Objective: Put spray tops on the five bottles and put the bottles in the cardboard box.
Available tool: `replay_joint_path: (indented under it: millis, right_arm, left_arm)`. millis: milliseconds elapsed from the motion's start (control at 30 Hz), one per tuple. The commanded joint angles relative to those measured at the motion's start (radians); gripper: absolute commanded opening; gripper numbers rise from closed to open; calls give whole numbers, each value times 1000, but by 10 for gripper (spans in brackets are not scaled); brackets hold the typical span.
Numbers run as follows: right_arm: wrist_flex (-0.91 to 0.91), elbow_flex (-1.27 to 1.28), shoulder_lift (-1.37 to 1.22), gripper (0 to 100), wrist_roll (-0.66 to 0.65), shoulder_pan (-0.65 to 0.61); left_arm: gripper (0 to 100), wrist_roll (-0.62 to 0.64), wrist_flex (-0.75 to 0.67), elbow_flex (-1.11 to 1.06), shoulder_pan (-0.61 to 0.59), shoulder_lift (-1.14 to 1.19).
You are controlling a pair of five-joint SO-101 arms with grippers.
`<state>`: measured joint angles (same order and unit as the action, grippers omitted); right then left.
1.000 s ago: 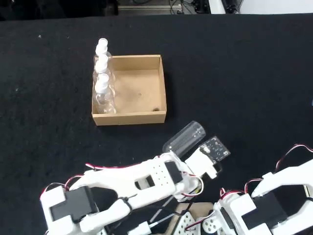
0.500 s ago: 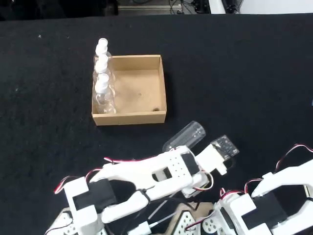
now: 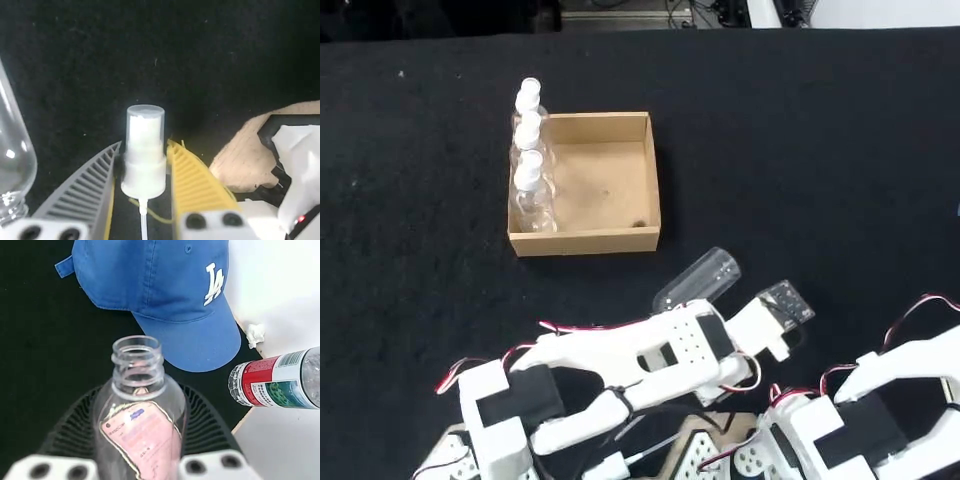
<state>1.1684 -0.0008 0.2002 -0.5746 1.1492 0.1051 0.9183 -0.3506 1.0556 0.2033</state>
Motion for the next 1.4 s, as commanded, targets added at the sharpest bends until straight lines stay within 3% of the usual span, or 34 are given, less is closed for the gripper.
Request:
replay_joint_path:
  millis: [0,133,600,767,933,1100,1367]
  right_arm:
    - [60,-94,7,11,8,-41]
    - [132,-139,7,11,87,-84]
    - [258,-176,119,10,307,-272]
    - [233,4,288,10,319,-388]
    - [124,216,470,10,434,-565]
    - [-28,440,664,10,531,-841]
    - [-540,891,869,11,549,-1261]
  left_arm:
    - [30,-23,71,39,-16,-77]
    - [30,-98,101,19,-21,-232]
    - [30,-107,48,-84,-208,-807]
    - [30,-107,-115,-185,-377,-1017]
    - [30,-100,-222,-206,-493,-1227]
    - [30,-98,-361,-209,-573,-1376]
    - [30,-97,-559,-220,-699,-1398]
